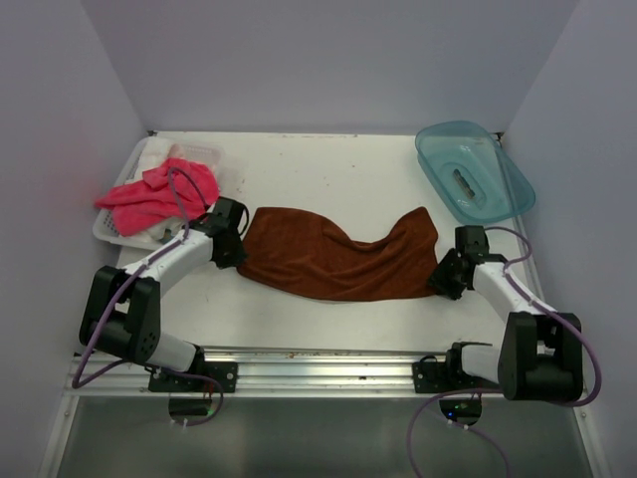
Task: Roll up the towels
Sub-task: Flatten the towel
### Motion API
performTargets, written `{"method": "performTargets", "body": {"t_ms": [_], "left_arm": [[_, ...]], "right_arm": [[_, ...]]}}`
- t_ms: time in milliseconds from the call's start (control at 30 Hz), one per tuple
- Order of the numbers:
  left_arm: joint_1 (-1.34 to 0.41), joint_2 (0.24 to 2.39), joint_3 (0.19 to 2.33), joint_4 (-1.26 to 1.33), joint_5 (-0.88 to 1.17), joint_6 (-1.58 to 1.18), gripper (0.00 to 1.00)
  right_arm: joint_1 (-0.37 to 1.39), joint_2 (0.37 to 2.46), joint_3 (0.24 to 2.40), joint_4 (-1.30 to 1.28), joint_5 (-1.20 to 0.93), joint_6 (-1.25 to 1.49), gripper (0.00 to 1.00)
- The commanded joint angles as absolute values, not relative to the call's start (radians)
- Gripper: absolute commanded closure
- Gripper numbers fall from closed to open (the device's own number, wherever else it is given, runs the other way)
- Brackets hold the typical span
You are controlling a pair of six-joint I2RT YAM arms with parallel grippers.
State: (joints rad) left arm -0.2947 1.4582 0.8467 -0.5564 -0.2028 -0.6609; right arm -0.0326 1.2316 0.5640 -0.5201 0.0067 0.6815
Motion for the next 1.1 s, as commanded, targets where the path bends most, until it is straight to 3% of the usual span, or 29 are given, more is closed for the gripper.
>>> {"method": "performTargets", "body": {"t_ms": [0,233,300,467,700,1067], "left_arm": [[-0.287,1.431,0.885,-0.555,-0.204,-0.641,1.0],[-0.287,1.43,0.888,-0.552,-0.198,-0.643,1.0],[-0.287,1.433,0.887,-0.554,-0.202,-0.641,1.0],[-0.287,1.431,0.894,-0.572,-0.21,-0.64,1.0],[-0.285,1.367,1.075,-0.684,-0.181,-0.626,1.0],[-0.249,1.312,1.529,-0.825,-0.16,-0.566,1.0]], "right_arm": [[-0.034,1.273,0.563,-0.483,0.032,0.683,0.58],[-0.032,1.304,0.551,-0.457,0.047,0.689,0.59],[-0.032,1.308,0.555,-0.459,0.052,0.687,0.65],[-0.032,1.281,0.568,-0.479,0.061,0.692,1.0],[-0.034,1.079,0.713,-0.635,0.08,0.67,1.0],[-0.037,1.017,1.299,-0.857,0.139,0.595,1.0]]}}
